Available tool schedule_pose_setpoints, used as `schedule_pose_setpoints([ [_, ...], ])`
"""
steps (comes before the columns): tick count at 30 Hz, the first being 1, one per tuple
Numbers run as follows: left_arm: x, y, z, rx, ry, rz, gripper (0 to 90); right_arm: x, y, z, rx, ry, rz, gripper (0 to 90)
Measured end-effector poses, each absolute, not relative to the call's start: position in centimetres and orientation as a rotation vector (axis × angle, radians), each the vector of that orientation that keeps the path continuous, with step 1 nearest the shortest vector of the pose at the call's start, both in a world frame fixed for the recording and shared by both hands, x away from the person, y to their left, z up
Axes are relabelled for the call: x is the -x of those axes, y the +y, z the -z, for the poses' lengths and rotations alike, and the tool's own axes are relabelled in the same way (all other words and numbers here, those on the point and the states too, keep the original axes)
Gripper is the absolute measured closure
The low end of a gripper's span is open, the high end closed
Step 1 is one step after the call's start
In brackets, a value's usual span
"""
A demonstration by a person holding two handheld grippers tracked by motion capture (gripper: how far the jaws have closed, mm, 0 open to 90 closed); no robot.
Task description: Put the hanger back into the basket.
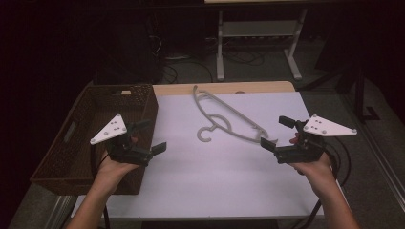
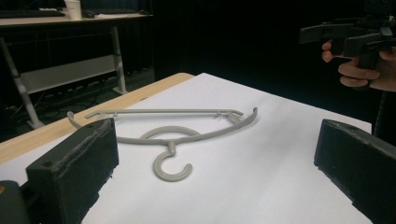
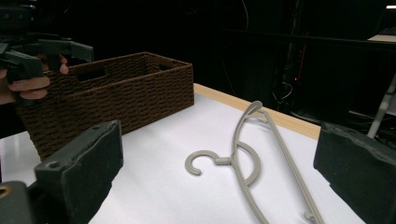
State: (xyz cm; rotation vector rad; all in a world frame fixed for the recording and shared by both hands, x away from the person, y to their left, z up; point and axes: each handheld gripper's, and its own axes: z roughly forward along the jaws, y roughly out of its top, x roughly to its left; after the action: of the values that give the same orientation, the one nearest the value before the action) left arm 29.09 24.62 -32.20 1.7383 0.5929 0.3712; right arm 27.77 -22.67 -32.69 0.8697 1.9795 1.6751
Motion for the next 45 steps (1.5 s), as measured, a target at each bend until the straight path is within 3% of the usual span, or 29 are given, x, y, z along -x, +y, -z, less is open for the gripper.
schedule_pose_setpoints([
  [14,-28.5,21.1,32.9,-1.917,0.529,-0.304,0.0,-28.5,-21.9,33.0,-0.845,2.087,-1.579,0.9],
  [26,-28.6,18.6,36.3,-2.039,0.530,-0.229,0.0,-30.4,-20.1,34.3,-0.818,2.217,-1.500,0.9],
  [39,-28.5,18.5,38.7,-2.058,0.540,-0.187,0.0,-33.1,-18.4,35.8,-0.820,2.301,-1.404,1.2],
  [45,-28.2,18.7,39.3,-2.053,0.543,-0.179,0.0,-34.7,-18.2,36.6,-0.840,2.338,-1.364,5.5],
])
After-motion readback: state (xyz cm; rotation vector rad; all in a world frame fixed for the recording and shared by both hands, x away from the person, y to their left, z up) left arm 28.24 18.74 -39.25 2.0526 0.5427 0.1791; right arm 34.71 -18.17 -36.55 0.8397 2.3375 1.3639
